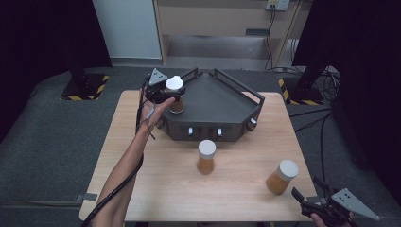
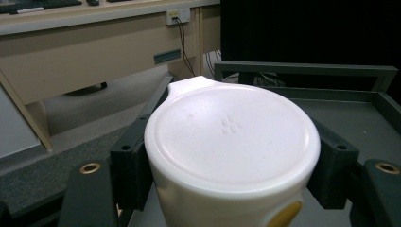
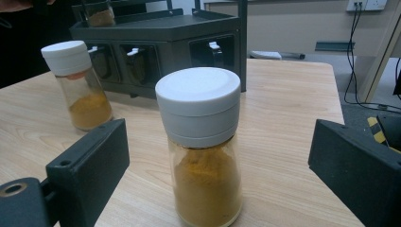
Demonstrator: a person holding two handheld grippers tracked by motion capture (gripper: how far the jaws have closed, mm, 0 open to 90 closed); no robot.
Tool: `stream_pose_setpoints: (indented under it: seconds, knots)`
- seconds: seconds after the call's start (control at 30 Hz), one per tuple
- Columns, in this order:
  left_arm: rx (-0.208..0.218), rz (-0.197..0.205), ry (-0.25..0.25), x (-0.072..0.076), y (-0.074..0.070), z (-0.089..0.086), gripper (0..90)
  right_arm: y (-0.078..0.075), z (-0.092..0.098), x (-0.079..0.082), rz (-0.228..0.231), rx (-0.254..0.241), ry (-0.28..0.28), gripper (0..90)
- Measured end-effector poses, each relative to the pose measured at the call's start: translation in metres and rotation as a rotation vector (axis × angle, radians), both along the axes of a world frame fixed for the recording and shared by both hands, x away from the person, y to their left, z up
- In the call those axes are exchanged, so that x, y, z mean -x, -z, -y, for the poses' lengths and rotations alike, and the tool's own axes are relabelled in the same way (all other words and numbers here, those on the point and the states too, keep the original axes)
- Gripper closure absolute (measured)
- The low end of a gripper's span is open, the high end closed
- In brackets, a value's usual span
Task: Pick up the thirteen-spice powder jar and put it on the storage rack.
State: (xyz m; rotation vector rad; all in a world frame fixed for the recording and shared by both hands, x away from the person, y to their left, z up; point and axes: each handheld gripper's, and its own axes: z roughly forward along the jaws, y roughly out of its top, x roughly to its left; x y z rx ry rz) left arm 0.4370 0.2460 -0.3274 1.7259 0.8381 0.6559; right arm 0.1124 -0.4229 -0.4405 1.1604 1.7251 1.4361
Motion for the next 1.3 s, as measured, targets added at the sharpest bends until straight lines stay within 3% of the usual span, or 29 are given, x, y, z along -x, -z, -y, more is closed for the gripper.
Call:
stream_pose_setpoints:
  seconds: [0.37,0.5,0.6,0.9,1.17,1.3]
  knots:
    - [0.008,0.018,-0.004,0.001,0.005,0.001,27.5,-0.001,0.000,0.000,-0.003,-0.004,-0.004,5.9]
    - [0.028,0.011,-0.014,0.002,0.005,-0.001,14.1,-0.001,0.000,0.000,-0.003,-0.002,-0.003,5.9]
    - [0.031,0.019,-0.018,0.004,0.003,-0.003,9.9,-0.001,-0.001,0.001,-0.001,-0.003,-0.003,5.9]
    - [0.056,0.064,-0.002,0.013,-0.016,-0.014,7.5,-0.001,-0.001,0.000,0.000,-0.001,-0.004,5.9]
    - [0.055,0.123,0.052,0.035,-0.039,-0.024,6.6,-0.001,-0.001,0.000,-0.002,0.001,-0.005,5.9]
    - [0.046,0.133,0.079,0.044,-0.052,-0.029,5.8,-0.001,-0.002,0.000,0.001,0.005,-0.006,5.9]
